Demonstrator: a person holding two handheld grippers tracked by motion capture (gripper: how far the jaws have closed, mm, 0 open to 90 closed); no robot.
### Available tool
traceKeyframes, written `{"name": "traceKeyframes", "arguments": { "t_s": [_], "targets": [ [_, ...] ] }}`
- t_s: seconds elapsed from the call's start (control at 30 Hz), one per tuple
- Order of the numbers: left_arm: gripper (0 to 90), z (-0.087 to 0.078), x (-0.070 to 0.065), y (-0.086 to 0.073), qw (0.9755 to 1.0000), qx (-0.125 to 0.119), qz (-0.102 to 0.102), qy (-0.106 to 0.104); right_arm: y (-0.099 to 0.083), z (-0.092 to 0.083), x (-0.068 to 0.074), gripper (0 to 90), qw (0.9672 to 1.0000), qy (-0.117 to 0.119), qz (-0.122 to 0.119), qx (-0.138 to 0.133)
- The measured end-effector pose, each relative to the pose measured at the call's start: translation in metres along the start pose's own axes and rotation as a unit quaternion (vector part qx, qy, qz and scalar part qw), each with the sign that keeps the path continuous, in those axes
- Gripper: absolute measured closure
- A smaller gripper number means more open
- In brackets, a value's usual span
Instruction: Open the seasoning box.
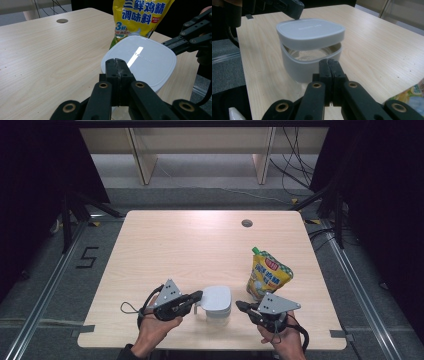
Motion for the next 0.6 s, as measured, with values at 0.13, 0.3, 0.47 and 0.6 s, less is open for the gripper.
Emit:
{"name": "traceKeyframes", "arguments": {
  "t_s": [0.13, 0.3, 0.47, 0.6],
  "targets": [
    [89.1, -0.002, 0.000, 0.000, 1.0000, 0.002, 0.006, 0.003, 0.005, 0.005, 0.005, 90.0, 0.9999, 0.002, -0.013, -0.009],
    [89.2, -0.002, 0.001, -0.001, 1.0000, 0.005, 0.000, 0.005, 0.008, 0.008, 0.008, 90.0, 1.0000, 0.003, -0.006, -0.003],
    [89.1, -0.002, 0.001, -0.002, 1.0000, 0.005, 0.000, 0.006, 0.010, 0.007, 0.007, 90.0, 0.9999, 0.006, -0.010, -0.003],
    [89.1, -0.003, 0.001, -0.001, 0.9999, 0.005, 0.011, 0.003, 0.015, 0.007, 0.009, 90.0, 0.9999, 0.006, -0.014, -0.008]
  ]
}}
Point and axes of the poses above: each handheld gripper's, and its own axes: z roughly forward along the jaws, y roughly out of its top, x roughly to its left, the point moved 3 cm from there along z, roughly forward along the jaws, and after that the axes turned 3 degrees about y, right-handed, at the moved point
